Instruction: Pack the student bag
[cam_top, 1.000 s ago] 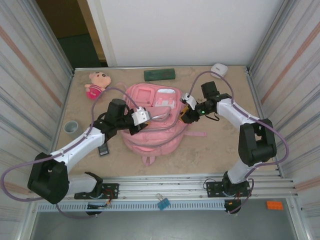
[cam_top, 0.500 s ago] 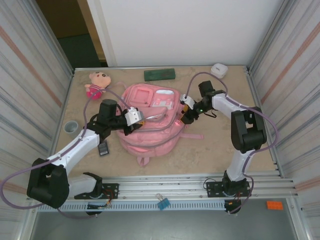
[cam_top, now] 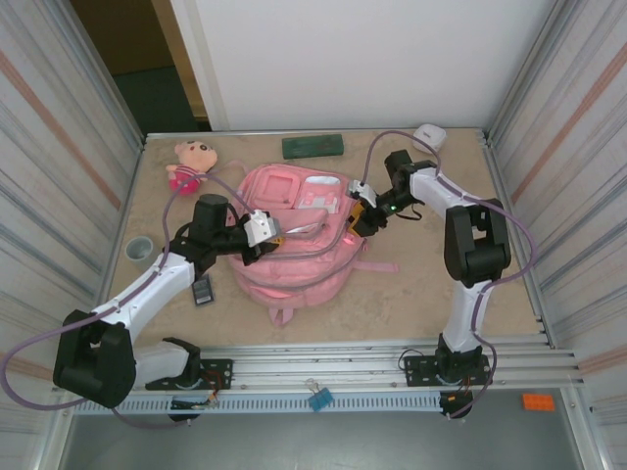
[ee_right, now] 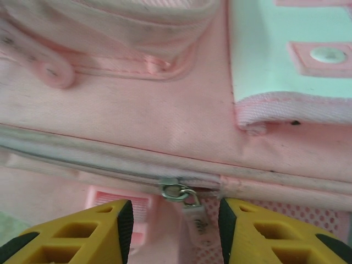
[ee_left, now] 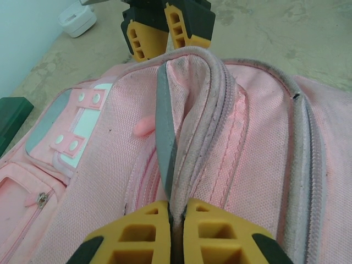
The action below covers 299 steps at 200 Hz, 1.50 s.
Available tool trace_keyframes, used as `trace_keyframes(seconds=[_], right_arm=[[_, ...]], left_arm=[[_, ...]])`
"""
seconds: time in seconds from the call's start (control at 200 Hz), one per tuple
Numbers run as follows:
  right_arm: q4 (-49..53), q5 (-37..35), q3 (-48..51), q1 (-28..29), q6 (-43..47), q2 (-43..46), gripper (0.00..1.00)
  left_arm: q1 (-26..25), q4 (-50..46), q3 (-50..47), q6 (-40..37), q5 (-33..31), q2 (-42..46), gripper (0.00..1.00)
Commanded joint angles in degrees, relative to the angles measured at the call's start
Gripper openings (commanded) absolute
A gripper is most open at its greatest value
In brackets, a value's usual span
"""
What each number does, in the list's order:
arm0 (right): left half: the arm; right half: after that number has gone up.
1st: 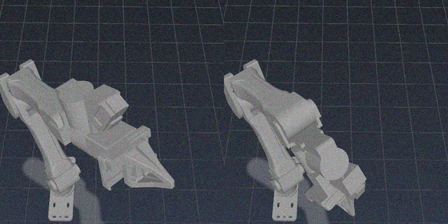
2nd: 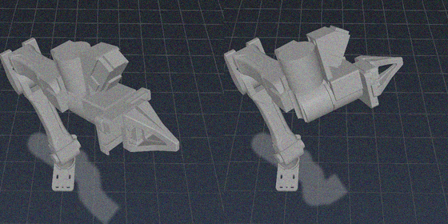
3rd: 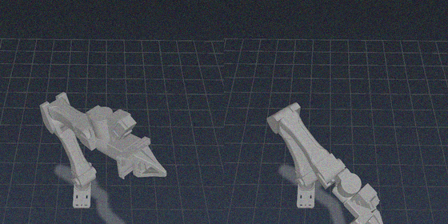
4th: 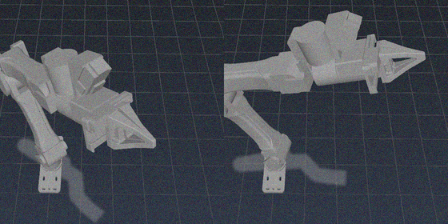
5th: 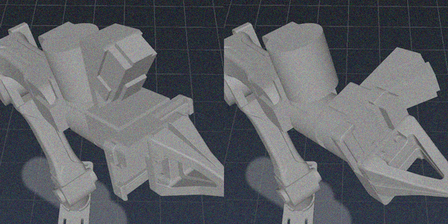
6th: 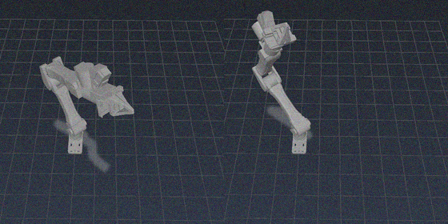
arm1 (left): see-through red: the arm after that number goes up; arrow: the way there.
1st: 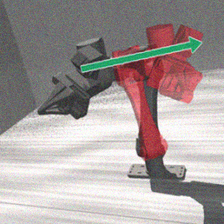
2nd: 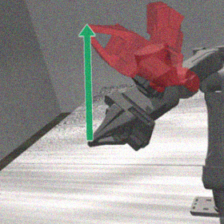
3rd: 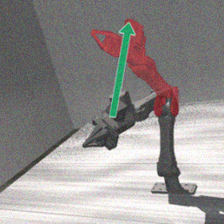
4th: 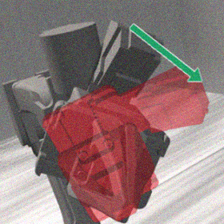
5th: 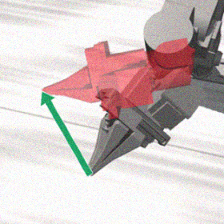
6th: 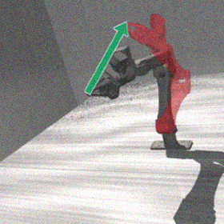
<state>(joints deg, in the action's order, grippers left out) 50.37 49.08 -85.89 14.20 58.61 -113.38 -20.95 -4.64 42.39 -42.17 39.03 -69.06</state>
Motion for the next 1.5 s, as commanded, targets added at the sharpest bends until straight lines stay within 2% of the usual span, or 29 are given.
trace_keyframes(seconds=[0.0,0.15,0.261,0.346,0.526,0.586,0.672,0.947,1.168,1.338,1.493], right_arm=[[10.9,6.3,-4.0,-0.2,5.2,-2.0,0.45],[10.9,3.8,-5.6,0.1,2.4,-3.7,0.42],[7.3,-0.5,-5.5,0.1,-3.2,-4.7,0.40],[3.1,-4.2,-4.9,-0.1,-8.3,-4.9,0.53],[1.9,-4.9,-5.1,0.2,-10.8,-5.6,0.56],[4.1,-3.1,-5.6,0.4,-9.0,-6.0,0.50],[6.6,-0.8,-5.7,0.7,-6.4,-5.5,0.36],[7.4,9.2,-2.5,-1.3,-6.2,1.7,0.00],[5.1,9.0,0.2,-0.9,-11.9,5.0,0.00],[4.7,3.7,1.1,0.4,-20.9,7.7,0.00],[4.3,4.3,4.5,2.2,-25.4,11.5,0.00]], left_arm=[[0.2,3.1,1.0,0.0,4.9,1.0,0.00],[0.2,2.7,1.3,0.1,5.2,1.2,0.00],[0.3,2.5,1.4,-0.1,5.2,1.4,0.00],[0.2,2.2,1.5,-0.2,5.1,1.6,0.00],[0.3,2.5,1.6,0.0,5.4,1.6,0.00],[0.2,2.7,1.7,0.2,5.4,1.6,0.00],[0.2,2.8,1.9,0.4,4.9,1.3,0.00],[-0.4,3.8,1.3,1.7,-5.0,1.2,0.00],[-2.7,3.9,1.3,1.6,-11.0,0.9,0.00],[-5.2,4.7,2.3,6.3,-22.7,0.4,0.00],[-6.5,5.7,2.7,10.8,-31.0,0.1,0.00]])
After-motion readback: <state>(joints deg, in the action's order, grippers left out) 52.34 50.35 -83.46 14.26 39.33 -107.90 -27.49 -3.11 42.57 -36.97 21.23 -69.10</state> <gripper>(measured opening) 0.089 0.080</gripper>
